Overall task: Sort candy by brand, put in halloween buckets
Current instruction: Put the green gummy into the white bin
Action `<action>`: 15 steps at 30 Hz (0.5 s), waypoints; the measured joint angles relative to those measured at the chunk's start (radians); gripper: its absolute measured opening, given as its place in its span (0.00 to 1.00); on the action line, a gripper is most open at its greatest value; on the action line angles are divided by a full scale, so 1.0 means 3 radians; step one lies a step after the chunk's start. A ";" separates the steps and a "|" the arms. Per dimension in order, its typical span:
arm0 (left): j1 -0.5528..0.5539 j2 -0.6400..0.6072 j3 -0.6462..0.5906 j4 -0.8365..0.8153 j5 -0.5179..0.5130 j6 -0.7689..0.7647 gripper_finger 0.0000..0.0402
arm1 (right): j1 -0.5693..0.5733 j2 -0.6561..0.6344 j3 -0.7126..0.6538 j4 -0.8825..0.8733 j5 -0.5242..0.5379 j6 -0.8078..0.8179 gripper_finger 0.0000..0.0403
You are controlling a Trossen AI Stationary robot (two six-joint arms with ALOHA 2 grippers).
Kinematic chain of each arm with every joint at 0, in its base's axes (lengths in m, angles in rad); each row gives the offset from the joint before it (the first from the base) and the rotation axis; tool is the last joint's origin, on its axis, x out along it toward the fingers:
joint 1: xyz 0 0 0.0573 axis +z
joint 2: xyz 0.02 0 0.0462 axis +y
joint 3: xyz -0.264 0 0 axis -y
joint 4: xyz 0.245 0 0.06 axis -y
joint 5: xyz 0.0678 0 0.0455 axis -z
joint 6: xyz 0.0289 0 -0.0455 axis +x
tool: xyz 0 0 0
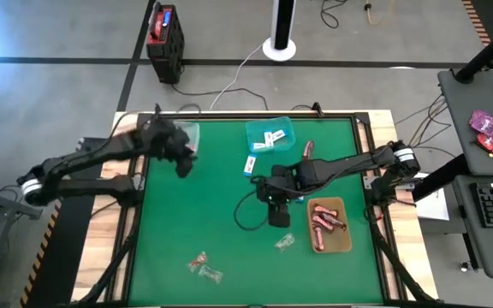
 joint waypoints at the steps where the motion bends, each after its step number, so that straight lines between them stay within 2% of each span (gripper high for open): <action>1: -0.0204 -0.0101 -0.0088 0.0194 -0.0009 -0.0104 0.29 | 0.0041 0.0000 0.0000 -0.0043 -0.0008 0.0032 0.42; 4: -0.0856 -0.0329 -0.0394 0.1030 -0.0103 -0.0366 0.29 | 0.0165 0.0000 -0.0020 -0.0083 -0.0049 0.0063 0.42; 8: -0.1624 -0.0422 -0.0738 0.2001 -0.0311 -0.0377 0.29 | 0.0328 -0.0001 -0.0130 -0.0100 -0.0070 0.0040 0.42; 11: -0.2043 -0.0391 -0.0837 0.2227 -0.0550 -0.0323 0.29 | 0.0434 -0.0001 -0.0267 -0.0095 -0.0136 0.0000 0.42; 15: -0.2409 -0.0298 -0.0863 0.2229 -0.0972 -0.0323 0.29 | 0.0530 -0.0001 -0.0536 -0.0021 -0.0152 -0.0003 0.42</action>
